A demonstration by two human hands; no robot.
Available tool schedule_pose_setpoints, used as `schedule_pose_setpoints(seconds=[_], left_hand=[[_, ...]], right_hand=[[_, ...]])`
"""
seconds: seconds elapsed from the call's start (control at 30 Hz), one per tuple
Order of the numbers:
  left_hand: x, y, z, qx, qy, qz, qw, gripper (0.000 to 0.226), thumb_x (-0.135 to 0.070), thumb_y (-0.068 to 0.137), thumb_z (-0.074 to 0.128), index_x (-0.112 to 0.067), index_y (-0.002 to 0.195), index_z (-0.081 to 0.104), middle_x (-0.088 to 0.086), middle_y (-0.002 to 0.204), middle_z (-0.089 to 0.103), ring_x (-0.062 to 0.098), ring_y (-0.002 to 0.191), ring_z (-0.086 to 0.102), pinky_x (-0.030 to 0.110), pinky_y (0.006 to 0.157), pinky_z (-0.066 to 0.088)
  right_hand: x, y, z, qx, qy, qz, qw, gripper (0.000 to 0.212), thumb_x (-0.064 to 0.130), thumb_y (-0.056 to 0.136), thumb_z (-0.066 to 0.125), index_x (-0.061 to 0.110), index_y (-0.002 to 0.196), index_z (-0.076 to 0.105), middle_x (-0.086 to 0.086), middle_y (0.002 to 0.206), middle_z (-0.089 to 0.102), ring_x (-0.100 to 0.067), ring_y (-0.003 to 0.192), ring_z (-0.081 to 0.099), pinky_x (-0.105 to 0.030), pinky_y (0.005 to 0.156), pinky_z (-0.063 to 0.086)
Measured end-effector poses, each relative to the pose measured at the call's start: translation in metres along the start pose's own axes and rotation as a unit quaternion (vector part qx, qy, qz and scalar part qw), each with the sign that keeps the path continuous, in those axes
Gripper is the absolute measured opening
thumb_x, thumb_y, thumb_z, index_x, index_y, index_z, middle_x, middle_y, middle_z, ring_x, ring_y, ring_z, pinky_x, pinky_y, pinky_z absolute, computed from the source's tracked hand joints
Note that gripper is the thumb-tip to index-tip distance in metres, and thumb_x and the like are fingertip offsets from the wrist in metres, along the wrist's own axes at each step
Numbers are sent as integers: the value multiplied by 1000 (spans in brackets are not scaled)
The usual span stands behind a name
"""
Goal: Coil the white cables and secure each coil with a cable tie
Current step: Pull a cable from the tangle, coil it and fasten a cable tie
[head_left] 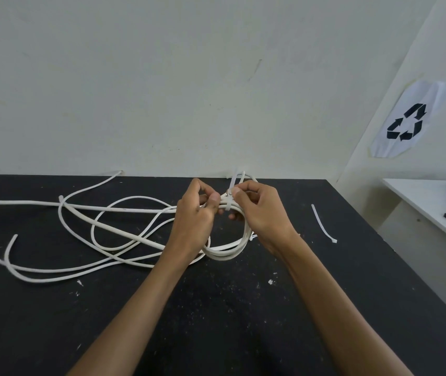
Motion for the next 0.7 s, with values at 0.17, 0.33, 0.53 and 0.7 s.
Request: schedule_pose_setpoints(seconds=[0.17,0.33,0.53,0.7], left_hand=[[-10,-1,-1,16,-32,-8,999,9,-11,104,57,-14,99,62,1,77,76,5,62,66,14,53,41],[-17,-2,0,6,-26,-3,1000,17,-20,105,62,-7,94,65,-3,68,72,3,54,61,16,54,43],[-18,-3,-7,13,-9,-17,1000,28,-39,94,79,-14,95,66,2,76,79,-1,50,58,32,63,41],[-20,-1,-10,24,-18,-28,999,11,-29,95,80,-20,99,75,1,78,80,-1,54,61,29,63,42]], right_hand=[[2,0,1,-6,12,1,1000,19,13,110,59,-1,108,73,-22,93,78,-25,80,75,-30,71,63],[3,1,5,-8,19,1,1000,20,11,109,60,-2,106,75,-20,92,78,-23,80,76,-34,74,66],[2,0,4,-2,20,6,1000,19,10,108,61,-3,104,75,-16,84,77,-20,70,71,-35,75,66],[8,-1,-3,18,20,16,1000,17,9,106,63,-1,103,76,-18,87,79,-21,74,75,-32,74,65]])
Point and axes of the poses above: each hand's wrist, its own y-axis towards the middle knuckle, its own z-axis out of the palm, x = y × z, the point moved 1 cm from there along y, towards the middle knuckle
